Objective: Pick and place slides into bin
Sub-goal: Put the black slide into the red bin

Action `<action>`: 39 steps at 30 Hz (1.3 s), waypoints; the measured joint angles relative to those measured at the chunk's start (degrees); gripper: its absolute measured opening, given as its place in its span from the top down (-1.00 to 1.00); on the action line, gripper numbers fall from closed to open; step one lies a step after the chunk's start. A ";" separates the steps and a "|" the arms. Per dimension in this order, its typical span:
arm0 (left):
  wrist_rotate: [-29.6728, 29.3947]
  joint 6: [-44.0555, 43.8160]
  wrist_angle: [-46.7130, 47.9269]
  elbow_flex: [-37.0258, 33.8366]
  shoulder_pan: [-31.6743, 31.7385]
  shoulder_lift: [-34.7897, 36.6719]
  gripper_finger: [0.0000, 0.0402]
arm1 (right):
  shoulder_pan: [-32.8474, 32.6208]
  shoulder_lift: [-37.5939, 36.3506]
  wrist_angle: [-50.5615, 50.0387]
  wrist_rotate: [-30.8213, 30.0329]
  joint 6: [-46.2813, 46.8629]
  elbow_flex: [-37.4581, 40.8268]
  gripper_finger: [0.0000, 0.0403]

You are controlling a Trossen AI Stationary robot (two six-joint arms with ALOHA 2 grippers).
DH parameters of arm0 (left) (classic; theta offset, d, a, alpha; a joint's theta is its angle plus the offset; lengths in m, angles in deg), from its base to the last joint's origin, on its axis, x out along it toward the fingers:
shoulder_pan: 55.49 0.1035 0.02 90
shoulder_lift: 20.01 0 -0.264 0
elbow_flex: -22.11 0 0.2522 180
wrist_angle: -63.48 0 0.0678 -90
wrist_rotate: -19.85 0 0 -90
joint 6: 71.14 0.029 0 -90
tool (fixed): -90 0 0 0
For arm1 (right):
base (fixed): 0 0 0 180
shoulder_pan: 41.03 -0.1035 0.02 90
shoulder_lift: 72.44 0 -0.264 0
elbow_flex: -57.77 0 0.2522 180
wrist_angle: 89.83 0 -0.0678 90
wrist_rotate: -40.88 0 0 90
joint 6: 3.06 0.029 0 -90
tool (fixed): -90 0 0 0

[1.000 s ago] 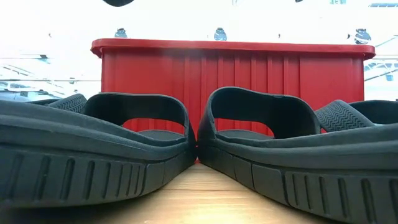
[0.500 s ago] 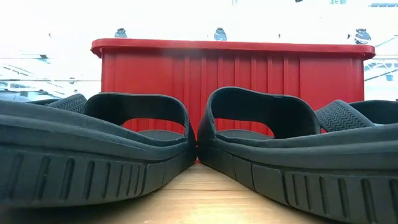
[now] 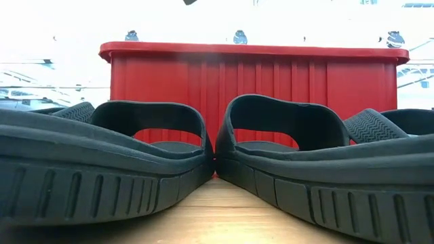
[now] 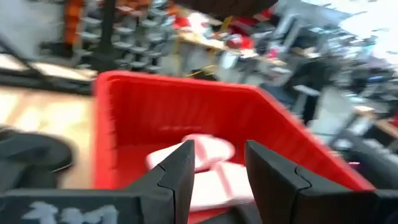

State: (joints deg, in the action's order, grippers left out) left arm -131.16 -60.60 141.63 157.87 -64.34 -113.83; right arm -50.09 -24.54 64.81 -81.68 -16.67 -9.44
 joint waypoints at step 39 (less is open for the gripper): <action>34.16 26.95 -48.00 -0.02 26.83 -31.86 1.00 | 13.92 -6.85 17.36 -9.52 -29.07 0.00 0.36</action>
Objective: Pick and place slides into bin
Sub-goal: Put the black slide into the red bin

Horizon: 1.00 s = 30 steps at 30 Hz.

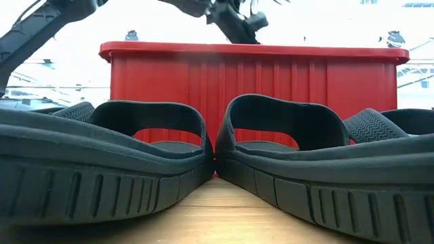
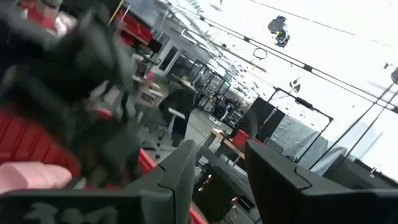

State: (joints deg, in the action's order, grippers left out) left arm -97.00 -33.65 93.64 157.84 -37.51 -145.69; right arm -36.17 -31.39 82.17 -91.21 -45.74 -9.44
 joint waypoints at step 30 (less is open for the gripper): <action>-1.99 -11.93 -8.58 0.24 -0.37 -14.03 0.97 | 0.01 -0.28 -0.90 0.13 4.11 0.00 0.36</action>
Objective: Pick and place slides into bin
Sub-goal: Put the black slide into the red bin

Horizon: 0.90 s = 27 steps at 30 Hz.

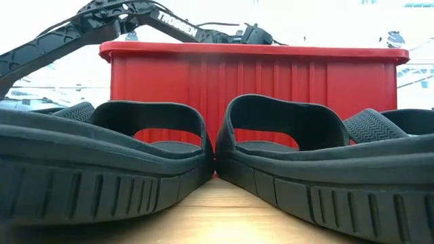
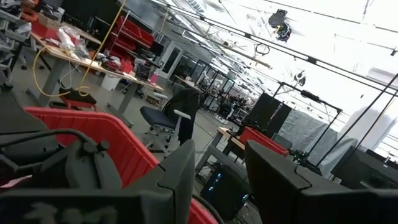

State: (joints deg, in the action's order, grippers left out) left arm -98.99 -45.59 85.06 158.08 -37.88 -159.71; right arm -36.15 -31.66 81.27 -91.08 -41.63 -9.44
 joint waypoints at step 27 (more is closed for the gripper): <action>0.63 -24.05 7.18 3.33 -1.48 1.31 0.98 | 0.00 0.01 -2.51 0.02 1.91 0.00 0.36</action>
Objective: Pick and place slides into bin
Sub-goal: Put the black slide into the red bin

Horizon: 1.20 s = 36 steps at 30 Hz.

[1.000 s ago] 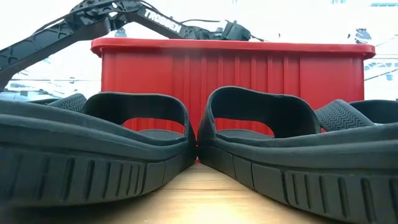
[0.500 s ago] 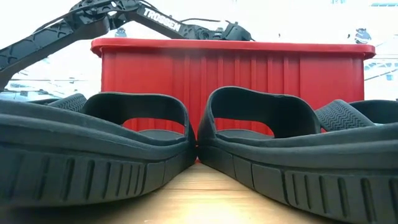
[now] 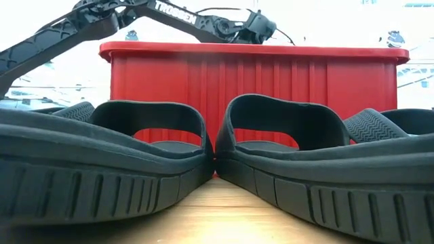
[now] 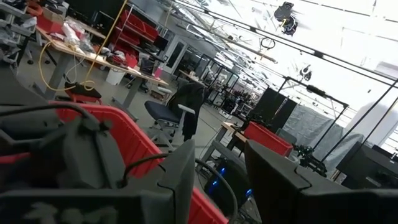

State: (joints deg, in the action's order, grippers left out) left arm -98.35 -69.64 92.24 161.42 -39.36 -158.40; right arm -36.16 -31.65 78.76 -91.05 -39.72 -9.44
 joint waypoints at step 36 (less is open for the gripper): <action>5.81 -5.06 3.31 -0.29 4.76 -3.07 0.81 | -0.01 0.01 -0.46 0.19 -0.15 0.00 0.36</action>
State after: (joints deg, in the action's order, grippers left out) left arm -92.54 -74.69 95.55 161.12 -34.60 -161.47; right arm -36.16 -31.64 78.30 -90.86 -39.88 -9.44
